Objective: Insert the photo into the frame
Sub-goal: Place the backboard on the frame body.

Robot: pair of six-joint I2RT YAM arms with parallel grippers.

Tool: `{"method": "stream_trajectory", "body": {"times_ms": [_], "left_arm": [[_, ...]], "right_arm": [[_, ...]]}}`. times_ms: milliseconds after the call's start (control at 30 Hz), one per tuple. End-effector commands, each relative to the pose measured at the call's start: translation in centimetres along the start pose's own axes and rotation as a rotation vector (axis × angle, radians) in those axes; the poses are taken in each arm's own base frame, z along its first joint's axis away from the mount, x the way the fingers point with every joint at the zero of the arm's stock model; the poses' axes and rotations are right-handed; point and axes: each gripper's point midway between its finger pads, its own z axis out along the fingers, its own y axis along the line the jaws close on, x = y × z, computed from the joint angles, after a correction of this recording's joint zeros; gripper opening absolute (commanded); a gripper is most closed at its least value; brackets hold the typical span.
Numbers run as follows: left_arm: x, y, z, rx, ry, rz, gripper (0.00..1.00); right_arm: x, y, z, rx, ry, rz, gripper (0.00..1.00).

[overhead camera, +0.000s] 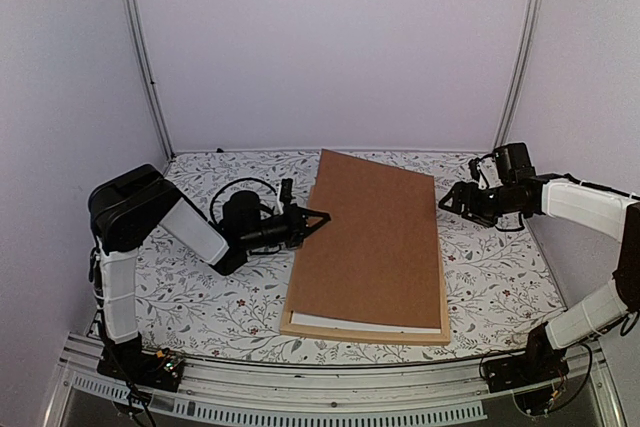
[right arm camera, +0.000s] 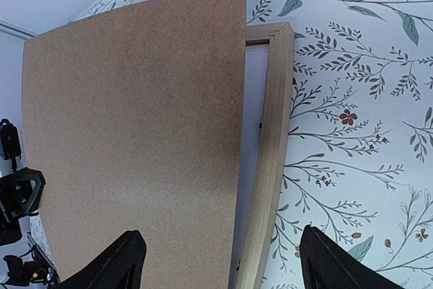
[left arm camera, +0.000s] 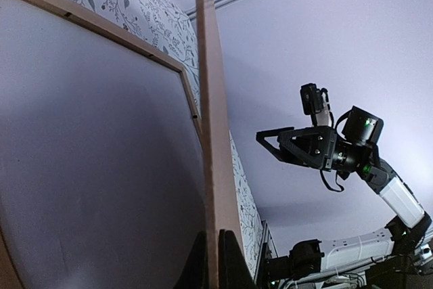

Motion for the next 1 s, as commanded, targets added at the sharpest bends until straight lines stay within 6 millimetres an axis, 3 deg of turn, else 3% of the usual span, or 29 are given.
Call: {"method": "stream_trajectory", "body": {"times_ms": [0, 500, 967], "left_arm": [[1.9, -0.4, 0.3, 0.012, 0.071, 0.153, 0.00], [3.8, 1.9, 0.3, -0.051, 0.157, 0.210, 0.13], [3.3, 3.5, 0.0, -0.153, 0.156, 0.297, 0.13]], "right_arm": [[0.4, -0.6, 0.4, 0.013, 0.004, 0.008, 0.82], [1.2, -0.8, 1.1, 0.000, 0.025, 0.023, 0.82], [1.7, -0.1, 1.0, -0.052, 0.041, 0.031, 0.82]]}}
